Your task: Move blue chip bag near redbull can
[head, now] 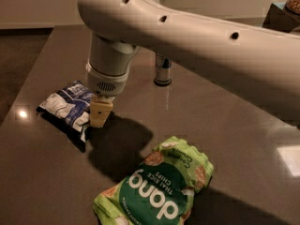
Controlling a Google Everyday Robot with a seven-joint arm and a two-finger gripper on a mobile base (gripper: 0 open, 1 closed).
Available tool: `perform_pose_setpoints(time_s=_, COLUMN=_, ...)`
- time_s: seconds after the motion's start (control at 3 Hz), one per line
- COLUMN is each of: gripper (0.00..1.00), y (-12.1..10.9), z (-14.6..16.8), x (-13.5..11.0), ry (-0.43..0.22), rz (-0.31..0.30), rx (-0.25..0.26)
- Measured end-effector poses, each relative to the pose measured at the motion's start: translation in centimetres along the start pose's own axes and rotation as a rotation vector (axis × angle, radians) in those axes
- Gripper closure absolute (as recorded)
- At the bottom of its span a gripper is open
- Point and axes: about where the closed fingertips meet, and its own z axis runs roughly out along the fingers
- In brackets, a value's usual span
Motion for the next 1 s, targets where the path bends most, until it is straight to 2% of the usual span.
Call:
perform_pose_setpoints(time_s=0.33, gripper=0.87, y=0.2, z=-2.6, x=2.2, ry=-0.005, rz=0.023, rx=0.021)
perform_pose_setpoints(time_s=0.67, gripper=1.00, y=0.1, z=-5.6, x=5.4, ry=0.001, rz=0.058, rx=0.059)
perform_pose_setpoints(time_s=1.0, gripper=1.00, y=-0.2, z=-8.3, x=9.0, ry=0.027, rz=0.096, rx=0.106)
